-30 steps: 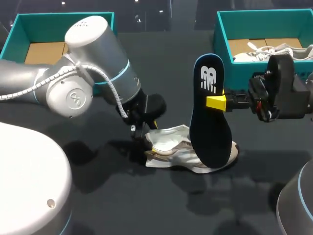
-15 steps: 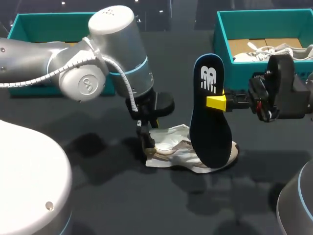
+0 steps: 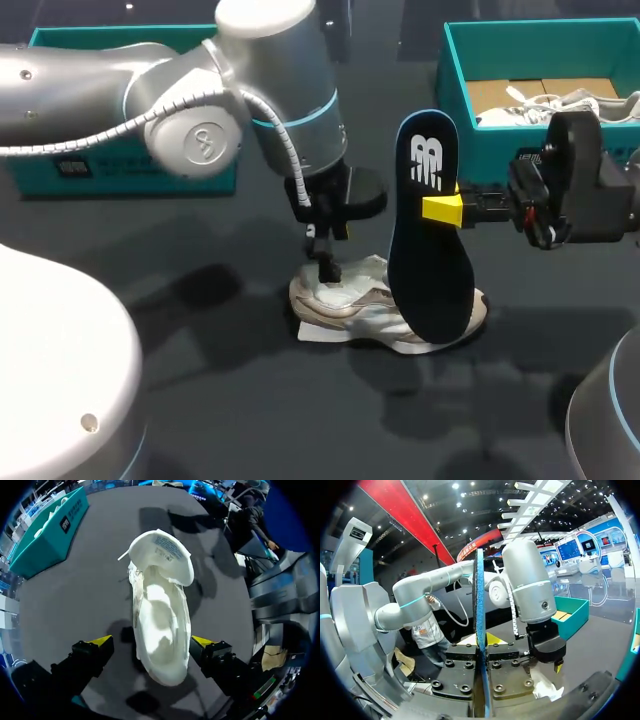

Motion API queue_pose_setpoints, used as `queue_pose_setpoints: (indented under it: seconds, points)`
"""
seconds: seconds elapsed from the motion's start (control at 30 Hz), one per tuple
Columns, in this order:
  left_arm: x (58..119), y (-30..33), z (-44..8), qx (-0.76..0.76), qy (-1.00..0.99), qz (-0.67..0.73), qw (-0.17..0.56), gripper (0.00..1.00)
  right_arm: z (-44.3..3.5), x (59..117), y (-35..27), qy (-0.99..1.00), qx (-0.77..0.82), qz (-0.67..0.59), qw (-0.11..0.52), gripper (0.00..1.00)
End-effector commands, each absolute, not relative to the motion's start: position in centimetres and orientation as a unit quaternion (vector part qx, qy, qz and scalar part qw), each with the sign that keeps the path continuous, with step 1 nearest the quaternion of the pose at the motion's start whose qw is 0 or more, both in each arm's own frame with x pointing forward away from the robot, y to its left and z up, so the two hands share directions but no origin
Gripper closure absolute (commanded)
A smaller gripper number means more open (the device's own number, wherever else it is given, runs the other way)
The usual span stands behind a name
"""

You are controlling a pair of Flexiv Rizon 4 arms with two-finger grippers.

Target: Take the shoe out of the shoebox, open the shoe tongue, remove and reinsert the insole, then place the shoe into the shoebox

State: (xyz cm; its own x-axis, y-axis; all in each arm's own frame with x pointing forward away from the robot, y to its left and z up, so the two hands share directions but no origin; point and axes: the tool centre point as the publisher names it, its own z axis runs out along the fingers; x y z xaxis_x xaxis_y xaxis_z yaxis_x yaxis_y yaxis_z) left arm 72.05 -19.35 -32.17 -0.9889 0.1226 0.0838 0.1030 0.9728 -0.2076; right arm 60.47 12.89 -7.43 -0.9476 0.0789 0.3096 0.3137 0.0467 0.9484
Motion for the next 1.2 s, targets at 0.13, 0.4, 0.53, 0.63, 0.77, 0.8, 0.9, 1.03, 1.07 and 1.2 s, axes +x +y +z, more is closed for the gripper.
queue_pose_setpoints:
  seconds: [0.13, 0.4, 0.53, 0.63, 0.77, 0.8, 0.9, 1.03, 1.07, 1.2]
  points:
    - [73.7, -23.0, -35.2, -0.059, -0.996, 0.047, 0.052, 0.03, -7.5, 60.3, 13.0, -0.718, -0.138, -0.677, 0.086, 1.00]
    - [73.9, -23.7, -37.3, -0.053, -0.996, 0.039, 0.062, 0.20, -7.5, 60.3, 13.0, -0.718, -0.138, -0.677, 0.086, 1.00]
    - [73.3, -23.5, -37.9, -0.056, -0.996, 0.035, 0.066, 0.26, -7.5, 60.3, 13.0, -0.718, -0.138, -0.677, 0.086, 1.00]
    - [72.9, -23.2, -38.4, -0.056, -0.995, 0.034, 0.071, 0.36, -7.5, 60.3, 13.0, -0.718, -0.138, -0.677, 0.086, 1.00]
    - [72.4, -23.1, -39.0, -0.059, -0.995, 0.030, 0.077, 0.86, -7.5, 60.3, 13.0, -0.718, -0.138, -0.677, 0.086, 1.00]
    - [72.3, -23.0, -39.1, -0.060, -0.995, 0.029, 0.078, 1.00, -7.5, 60.3, 13.0, -0.718, -0.138, -0.677, 0.086, 1.00]
    - [72.1, -22.9, -39.1, -0.061, -0.994, 0.029, 0.081, 1.00, -7.5, 60.3, 13.0, -0.718, -0.138, -0.677, 0.086, 1.00]
    - [71.9, -22.7, -38.7, -0.068, -0.994, 0.031, 0.086, 1.00, -7.5, 60.3, 13.0, -0.718, -0.138, -0.677, 0.086, 1.00]
    - [71.8, -22.6, -38.5, -0.071, -0.993, 0.032, 0.089, 1.00, -7.5, 60.3, 13.0, -0.718, -0.138, -0.677, 0.086, 1.00]
    - [71.9, -22.5, -37.6, -0.082, -0.991, 0.034, 0.101, 1.00, -7.5, 60.3, 13.0, -0.718, -0.138, -0.677, 0.086, 1.00]
